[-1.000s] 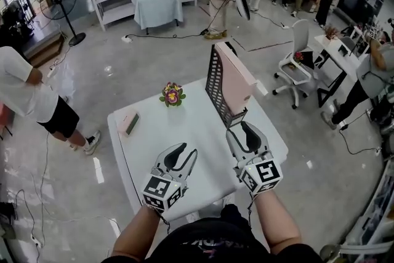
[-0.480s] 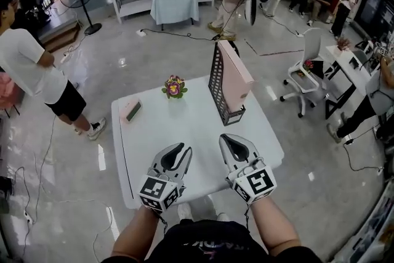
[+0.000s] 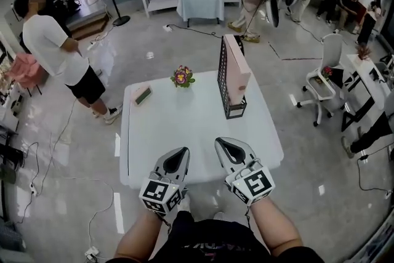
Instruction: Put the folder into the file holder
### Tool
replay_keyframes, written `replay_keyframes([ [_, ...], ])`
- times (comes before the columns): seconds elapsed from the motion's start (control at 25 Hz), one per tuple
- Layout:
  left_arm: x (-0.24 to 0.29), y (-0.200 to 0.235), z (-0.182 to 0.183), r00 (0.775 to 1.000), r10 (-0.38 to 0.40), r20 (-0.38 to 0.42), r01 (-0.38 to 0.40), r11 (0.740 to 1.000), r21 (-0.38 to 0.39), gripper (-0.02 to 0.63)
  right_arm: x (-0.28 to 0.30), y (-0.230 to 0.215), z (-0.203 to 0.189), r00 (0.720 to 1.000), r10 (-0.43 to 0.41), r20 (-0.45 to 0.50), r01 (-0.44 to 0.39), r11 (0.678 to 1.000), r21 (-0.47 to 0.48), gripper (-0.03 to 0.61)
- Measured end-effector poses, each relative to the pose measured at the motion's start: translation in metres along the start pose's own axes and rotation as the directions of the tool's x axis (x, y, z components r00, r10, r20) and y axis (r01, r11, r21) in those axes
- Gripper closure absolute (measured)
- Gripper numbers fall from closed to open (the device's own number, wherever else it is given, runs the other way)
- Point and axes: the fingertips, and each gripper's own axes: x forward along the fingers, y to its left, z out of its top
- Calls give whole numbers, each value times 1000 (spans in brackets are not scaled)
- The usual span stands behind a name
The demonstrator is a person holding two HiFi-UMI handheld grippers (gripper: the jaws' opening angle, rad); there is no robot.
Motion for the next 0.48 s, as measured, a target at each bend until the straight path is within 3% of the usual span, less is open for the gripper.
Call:
replay_keyframes([
  [0.48, -51, -53, -1, 991, 127, 48, -128, 992, 3, 611, -47, 33, -4, 990, 138, 4, -138, 990, 17, 577],
])
